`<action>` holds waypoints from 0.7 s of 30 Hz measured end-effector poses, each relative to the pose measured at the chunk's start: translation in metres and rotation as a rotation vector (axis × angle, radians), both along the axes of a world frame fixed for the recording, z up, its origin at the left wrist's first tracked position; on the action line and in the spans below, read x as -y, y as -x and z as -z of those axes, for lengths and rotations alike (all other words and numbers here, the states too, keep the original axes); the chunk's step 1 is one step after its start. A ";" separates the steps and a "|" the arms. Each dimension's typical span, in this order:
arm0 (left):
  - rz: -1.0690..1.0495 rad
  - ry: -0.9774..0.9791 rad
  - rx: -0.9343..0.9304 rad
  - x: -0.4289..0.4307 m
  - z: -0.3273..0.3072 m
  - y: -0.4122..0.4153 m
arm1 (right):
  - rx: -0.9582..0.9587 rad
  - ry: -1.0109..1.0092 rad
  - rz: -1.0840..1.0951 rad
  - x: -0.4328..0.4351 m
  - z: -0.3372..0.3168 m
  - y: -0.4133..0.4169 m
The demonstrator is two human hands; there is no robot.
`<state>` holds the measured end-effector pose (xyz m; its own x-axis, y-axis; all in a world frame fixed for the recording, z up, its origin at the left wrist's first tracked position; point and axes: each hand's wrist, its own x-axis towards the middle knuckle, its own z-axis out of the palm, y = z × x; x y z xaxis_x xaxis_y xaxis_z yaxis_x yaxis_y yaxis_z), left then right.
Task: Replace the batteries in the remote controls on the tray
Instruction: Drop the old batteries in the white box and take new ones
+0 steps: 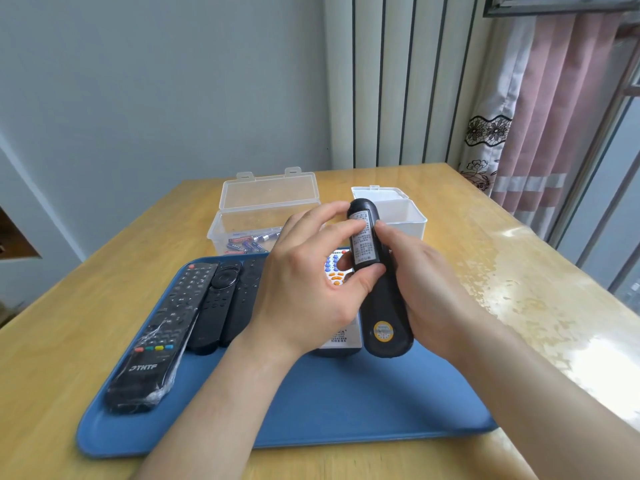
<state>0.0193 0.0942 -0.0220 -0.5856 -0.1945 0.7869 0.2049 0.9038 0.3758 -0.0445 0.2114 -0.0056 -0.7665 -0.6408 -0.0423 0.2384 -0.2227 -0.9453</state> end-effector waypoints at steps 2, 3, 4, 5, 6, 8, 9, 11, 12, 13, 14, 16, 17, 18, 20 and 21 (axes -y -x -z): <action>0.008 -0.038 0.023 0.000 0.000 -0.001 | -0.016 0.001 -0.011 0.000 0.000 0.000; 0.018 -0.086 0.041 -0.001 -0.001 -0.001 | -0.033 -0.001 -0.015 0.000 0.000 0.000; 0.035 -0.167 0.060 -0.002 -0.002 -0.001 | -0.045 -0.002 -0.022 0.000 0.001 0.000; 0.065 -0.276 0.081 -0.004 -0.004 -0.002 | -0.055 0.001 -0.035 0.000 0.000 0.000; 0.116 -0.403 0.109 -0.006 -0.007 -0.003 | -0.069 0.001 -0.052 0.000 -0.001 -0.001; 0.293 -0.665 0.155 -0.010 -0.012 -0.003 | -0.112 -0.016 -0.087 -0.001 -0.002 -0.002; 0.370 -0.770 0.166 -0.011 -0.013 -0.003 | -0.132 -0.027 -0.106 -0.002 -0.003 -0.002; 0.456 -0.919 0.173 -0.011 -0.013 -0.002 | -0.146 -0.055 -0.135 -0.003 -0.003 -0.003; 0.486 -0.974 0.166 -0.009 -0.012 -0.001 | -0.135 -0.067 -0.151 -0.003 -0.003 -0.002; 0.507 -1.022 0.152 -0.007 -0.011 0.000 | -0.118 -0.073 -0.179 -0.004 -0.003 -0.001; 0.518 -1.066 0.131 -0.006 -0.010 0.000 | -0.101 -0.071 -0.215 -0.006 -0.004 0.000; 0.521 -1.124 0.083 -0.005 -0.011 0.001 | -0.110 -0.040 -0.312 -0.010 -0.005 0.004; 0.516 -1.143 0.068 -0.005 -0.012 0.000 | -0.138 -0.029 -0.365 -0.012 -0.005 0.007; 0.502 -1.160 0.063 -0.006 -0.012 0.000 | -0.173 -0.026 -0.413 -0.013 -0.004 0.010; 0.441 -1.161 0.065 -0.004 -0.013 -0.001 | -0.295 -0.069 -0.453 -0.016 -0.002 0.015; 0.403 -1.125 0.059 -0.003 -0.014 -0.001 | -0.377 -0.113 -0.442 -0.017 -0.002 0.017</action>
<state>0.0204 0.0972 -0.0083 -0.7918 -0.5513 0.2628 0.3539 -0.0635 0.9331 -0.0613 0.2284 -0.0038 -0.4035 -0.9100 0.0952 -0.0717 -0.0723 -0.9948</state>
